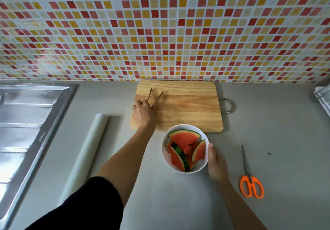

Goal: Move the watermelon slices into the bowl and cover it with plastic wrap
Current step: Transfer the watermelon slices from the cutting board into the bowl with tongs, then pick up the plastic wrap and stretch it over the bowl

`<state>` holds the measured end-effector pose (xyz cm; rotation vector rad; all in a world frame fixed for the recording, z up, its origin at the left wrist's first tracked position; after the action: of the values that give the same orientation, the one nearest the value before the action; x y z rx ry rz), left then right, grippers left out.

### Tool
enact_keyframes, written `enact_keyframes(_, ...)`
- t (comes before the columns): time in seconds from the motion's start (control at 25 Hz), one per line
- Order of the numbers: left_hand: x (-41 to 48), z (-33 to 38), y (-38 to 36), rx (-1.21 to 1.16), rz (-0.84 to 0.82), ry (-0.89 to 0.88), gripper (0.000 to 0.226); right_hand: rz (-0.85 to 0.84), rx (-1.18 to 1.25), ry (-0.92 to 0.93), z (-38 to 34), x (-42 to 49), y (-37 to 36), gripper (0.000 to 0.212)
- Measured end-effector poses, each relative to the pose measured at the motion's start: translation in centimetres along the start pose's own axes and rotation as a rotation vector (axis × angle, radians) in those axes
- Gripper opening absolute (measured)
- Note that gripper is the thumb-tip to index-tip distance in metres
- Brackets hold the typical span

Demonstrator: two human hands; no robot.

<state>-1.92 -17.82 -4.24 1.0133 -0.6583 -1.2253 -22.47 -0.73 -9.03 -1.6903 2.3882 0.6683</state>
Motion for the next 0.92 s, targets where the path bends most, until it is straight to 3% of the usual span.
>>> enact_keyframes(0.24, 2.3, 0.4, -1.2, -0.001, 0.025, -0.019, 0.042, 0.014, 0.056, 0.0, 0.9, 0.4, -0.1, 0.04)
enact_keyframes(0.44, 2.5, -0.1, -1.0, -0.051, -0.072, 0.003, 0.048, 0.023, 0.079, -0.002, 1.2, 0.4, 0.0, 0.04)
enact_keyframes(0.64, -3.6, -0.9, 0.1, -0.381, 0.011, -0.278, 0.026, 0.004, 0.04, 0.004, 0.6, 0.3, 0.0, 0.043)
enact_keyframes(0.84, -10.7, -4.5, -1.8, -0.479, -0.35, -0.179, 0.051, 0.023, 0.08, 0.022, -0.1, 0.2, -0.4, 0.047)
enact_keyframes(0.92, -12.2, -5.2, -1.6, -0.532, -0.33, -0.16, 0.054, 0.026, 0.095, 0.031, -0.3, -0.5, -0.8, 0.048)
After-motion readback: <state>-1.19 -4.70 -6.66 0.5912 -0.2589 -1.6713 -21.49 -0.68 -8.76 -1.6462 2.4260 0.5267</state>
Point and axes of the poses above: each hand's wrist, its own x-axis towards the middle knuckle, its own y-axis out of the back of the hand, z = x × y, the point moved 3 cm from there along x, towards the middle knuckle, and after that the axes turned 5 degrees about -z, right-handed, at the moved point
